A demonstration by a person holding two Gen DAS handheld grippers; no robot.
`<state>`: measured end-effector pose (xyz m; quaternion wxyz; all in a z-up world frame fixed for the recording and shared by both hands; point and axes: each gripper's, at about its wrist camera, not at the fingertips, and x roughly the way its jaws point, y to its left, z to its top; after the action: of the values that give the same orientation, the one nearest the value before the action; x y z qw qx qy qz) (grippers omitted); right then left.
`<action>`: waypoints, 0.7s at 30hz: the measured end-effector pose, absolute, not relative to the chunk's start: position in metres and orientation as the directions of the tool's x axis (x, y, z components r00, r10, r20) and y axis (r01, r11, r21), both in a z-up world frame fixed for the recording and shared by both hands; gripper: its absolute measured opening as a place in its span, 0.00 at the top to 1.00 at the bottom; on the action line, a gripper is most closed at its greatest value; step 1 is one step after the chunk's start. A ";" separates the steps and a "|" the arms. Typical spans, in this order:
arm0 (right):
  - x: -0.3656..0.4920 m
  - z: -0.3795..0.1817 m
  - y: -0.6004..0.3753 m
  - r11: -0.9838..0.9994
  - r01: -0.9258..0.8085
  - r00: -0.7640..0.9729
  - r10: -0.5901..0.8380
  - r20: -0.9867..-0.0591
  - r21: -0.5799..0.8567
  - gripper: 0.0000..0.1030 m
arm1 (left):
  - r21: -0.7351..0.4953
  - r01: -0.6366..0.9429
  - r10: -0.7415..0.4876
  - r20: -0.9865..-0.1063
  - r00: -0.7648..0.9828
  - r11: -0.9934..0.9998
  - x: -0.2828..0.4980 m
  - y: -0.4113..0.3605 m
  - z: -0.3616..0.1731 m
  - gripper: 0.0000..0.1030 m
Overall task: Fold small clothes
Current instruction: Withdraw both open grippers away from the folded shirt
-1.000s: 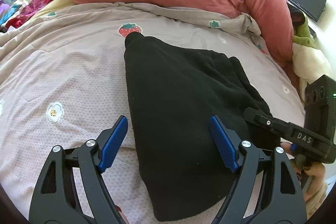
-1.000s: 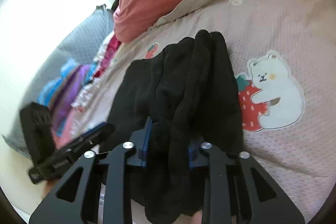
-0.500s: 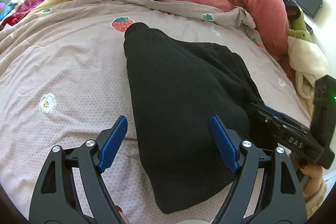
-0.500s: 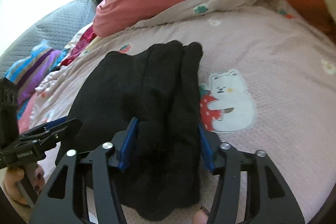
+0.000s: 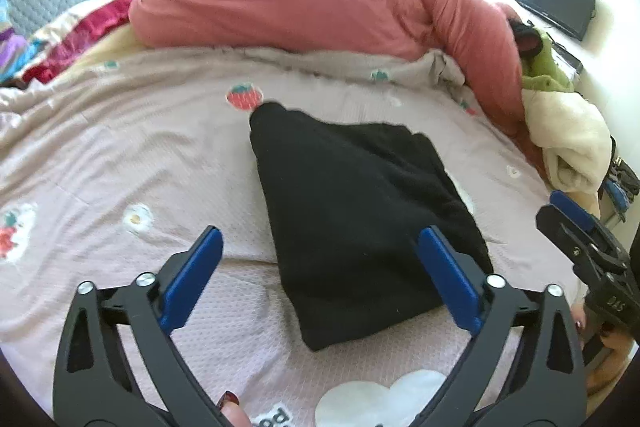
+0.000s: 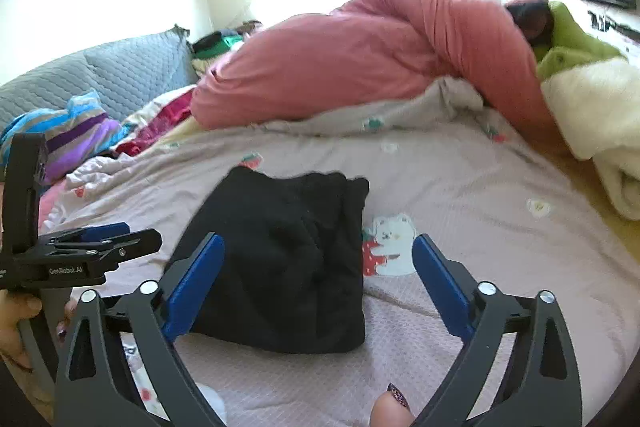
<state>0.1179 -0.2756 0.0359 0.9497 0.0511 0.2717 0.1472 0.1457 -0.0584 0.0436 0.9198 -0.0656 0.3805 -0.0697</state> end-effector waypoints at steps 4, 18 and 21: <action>0.097 0.051 -0.273 0.955 -0.261 0.840 0.295 -0.456 0.138 0.05 | -0.155 0.086 -0.168 -0.660 0.732 0.984 0.126 -0.055 0.058 0.09; 0.046 0.067 -0.260 0.965 -0.252 0.872 0.261 -0.414 0.078 0.05 | -0.085 0.066 -0.105 -0.630 0.770 0.994 0.063 -0.042 0.062 0.09; 0.038 0.065 -0.256 0.966 -0.251 0.870 0.256 -0.422 0.068 0.05 | -0.086 0.059 -0.100 -0.638 0.763 0.995 0.053 -0.038 0.054 0.09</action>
<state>0.0378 -0.2564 0.0652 0.9669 0.0055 0.2189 0.1312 0.0529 -0.0377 0.0538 0.9384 -0.0307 0.3415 -0.0423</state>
